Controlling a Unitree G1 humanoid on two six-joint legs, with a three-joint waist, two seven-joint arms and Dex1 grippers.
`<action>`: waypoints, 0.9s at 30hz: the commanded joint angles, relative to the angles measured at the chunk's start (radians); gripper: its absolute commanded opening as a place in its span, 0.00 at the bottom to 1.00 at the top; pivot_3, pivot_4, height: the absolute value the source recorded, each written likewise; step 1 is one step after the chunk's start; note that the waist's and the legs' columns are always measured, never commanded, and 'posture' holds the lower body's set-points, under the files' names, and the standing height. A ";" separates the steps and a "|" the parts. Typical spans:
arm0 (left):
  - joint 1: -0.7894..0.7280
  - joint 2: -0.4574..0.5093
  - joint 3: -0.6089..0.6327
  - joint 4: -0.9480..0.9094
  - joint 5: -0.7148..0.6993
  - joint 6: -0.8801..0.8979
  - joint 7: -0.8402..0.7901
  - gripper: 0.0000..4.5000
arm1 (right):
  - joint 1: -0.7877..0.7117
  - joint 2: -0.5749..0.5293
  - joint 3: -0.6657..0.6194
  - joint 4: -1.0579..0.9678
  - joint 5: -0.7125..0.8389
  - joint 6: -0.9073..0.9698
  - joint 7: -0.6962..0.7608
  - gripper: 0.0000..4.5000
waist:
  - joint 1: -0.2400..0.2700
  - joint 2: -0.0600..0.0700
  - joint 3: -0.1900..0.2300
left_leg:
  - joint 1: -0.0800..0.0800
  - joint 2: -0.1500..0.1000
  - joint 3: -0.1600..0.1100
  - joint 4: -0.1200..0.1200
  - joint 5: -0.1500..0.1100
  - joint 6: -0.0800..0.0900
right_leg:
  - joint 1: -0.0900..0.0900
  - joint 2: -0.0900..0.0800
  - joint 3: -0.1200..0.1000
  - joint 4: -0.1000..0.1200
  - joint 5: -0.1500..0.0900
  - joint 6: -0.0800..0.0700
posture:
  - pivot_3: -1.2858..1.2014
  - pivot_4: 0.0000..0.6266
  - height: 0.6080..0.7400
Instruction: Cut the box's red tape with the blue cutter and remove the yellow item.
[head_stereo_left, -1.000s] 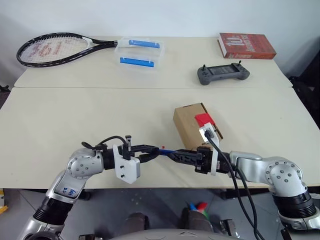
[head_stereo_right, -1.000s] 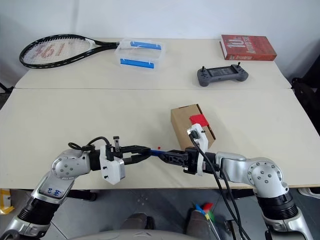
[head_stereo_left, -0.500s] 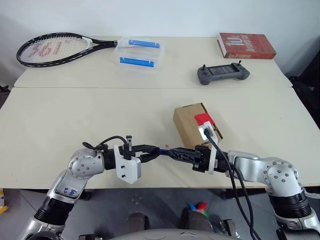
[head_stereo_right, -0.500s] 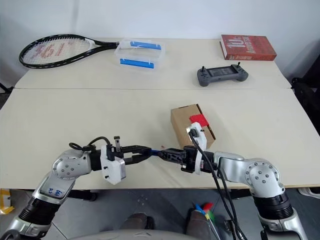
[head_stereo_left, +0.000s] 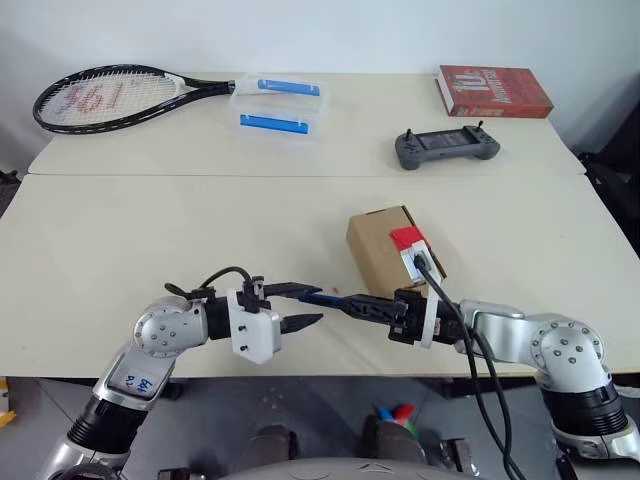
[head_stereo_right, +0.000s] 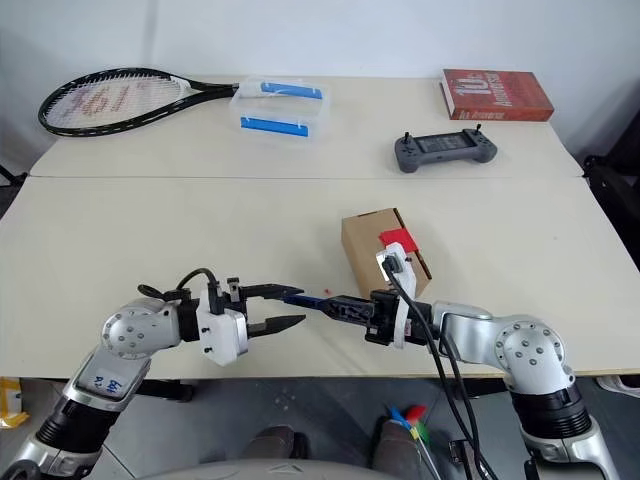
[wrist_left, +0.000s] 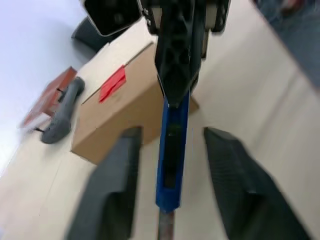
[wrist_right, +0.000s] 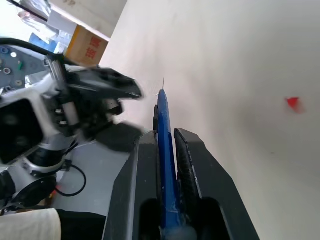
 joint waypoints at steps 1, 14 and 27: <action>0.043 0.072 0.073 -0.148 -0.280 0.331 -0.033 0.57 | 0.001 -0.064 -0.066 -0.048 0.093 0.015 0.043 0.03 | -0.001 0.001 0.001 | -0.001 0.001 -0.002 0.000 0.000 0.000 | 0.000 0.000 0.000 0.000 0.000 0.000 | 0.52 0.24 1.00; 0.091 0.214 0.308 0.203 -0.468 0.667 -0.195 0.43 | 0.465 -0.470 -0.813 -0.114 0.266 0.096 0.351 0.03 | 0.021 0.003 0.006 | -0.006 0.004 0.000 0.001 -0.001 -0.001 | -0.002 0.005 -0.001 -0.004 0.000 0.000 | 0.52 0.24 1.00; -0.246 0.030 0.092 0.271 -0.381 0.714 -0.266 0.00 | 0.715 -0.511 -1.168 -0.037 -0.262 0.094 0.636 0.03 | 0.029 0.002 0.006 | -0.004 0.005 0.004 0.002 -0.001 -0.002 | -0.002 0.008 0.004 -0.005 0.001 -0.001 | 0.52 0.24 1.00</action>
